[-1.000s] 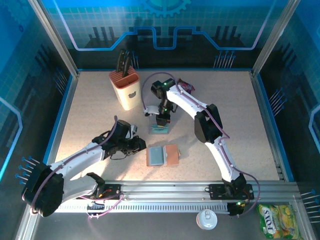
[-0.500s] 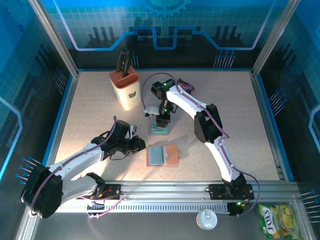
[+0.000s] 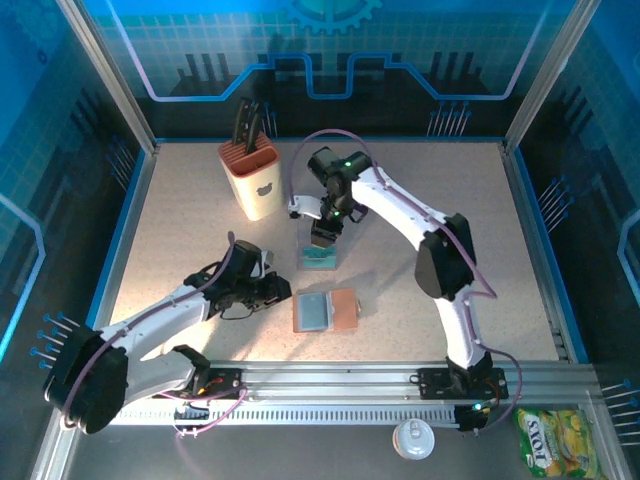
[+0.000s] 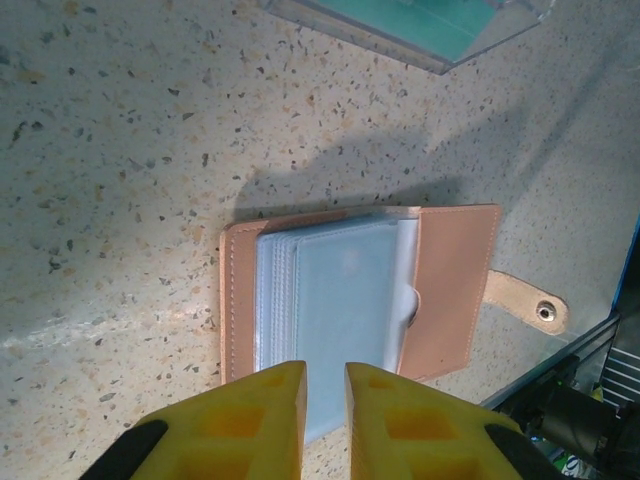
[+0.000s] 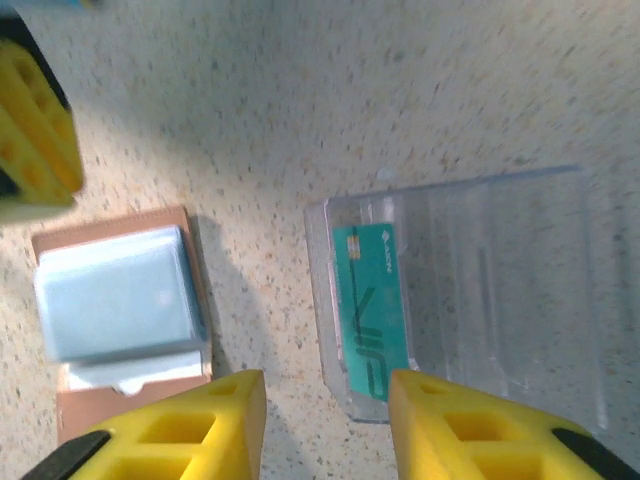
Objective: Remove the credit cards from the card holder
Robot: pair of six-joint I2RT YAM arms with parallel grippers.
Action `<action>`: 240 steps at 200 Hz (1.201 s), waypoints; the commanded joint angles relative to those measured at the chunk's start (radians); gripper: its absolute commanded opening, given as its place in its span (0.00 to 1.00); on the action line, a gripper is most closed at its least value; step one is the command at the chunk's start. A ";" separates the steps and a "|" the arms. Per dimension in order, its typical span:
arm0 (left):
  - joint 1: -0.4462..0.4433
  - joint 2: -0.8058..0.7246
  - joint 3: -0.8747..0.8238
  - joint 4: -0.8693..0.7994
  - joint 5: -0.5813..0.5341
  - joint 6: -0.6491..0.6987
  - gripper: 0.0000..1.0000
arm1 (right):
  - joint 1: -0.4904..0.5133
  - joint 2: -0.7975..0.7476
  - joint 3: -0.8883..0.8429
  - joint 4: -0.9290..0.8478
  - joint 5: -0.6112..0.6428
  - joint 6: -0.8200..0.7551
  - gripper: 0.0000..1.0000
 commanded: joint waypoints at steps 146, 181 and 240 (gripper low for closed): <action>-0.011 0.035 -0.085 0.145 0.008 -0.040 0.25 | 0.240 -0.399 -0.783 0.674 0.179 0.922 0.39; -0.049 0.100 -0.072 0.178 0.010 -0.051 0.24 | 0.256 -0.448 -0.869 0.745 0.188 1.122 0.38; -0.099 0.139 -0.079 0.200 -0.011 -0.068 0.22 | 0.274 -0.510 -1.006 0.847 0.159 1.362 0.37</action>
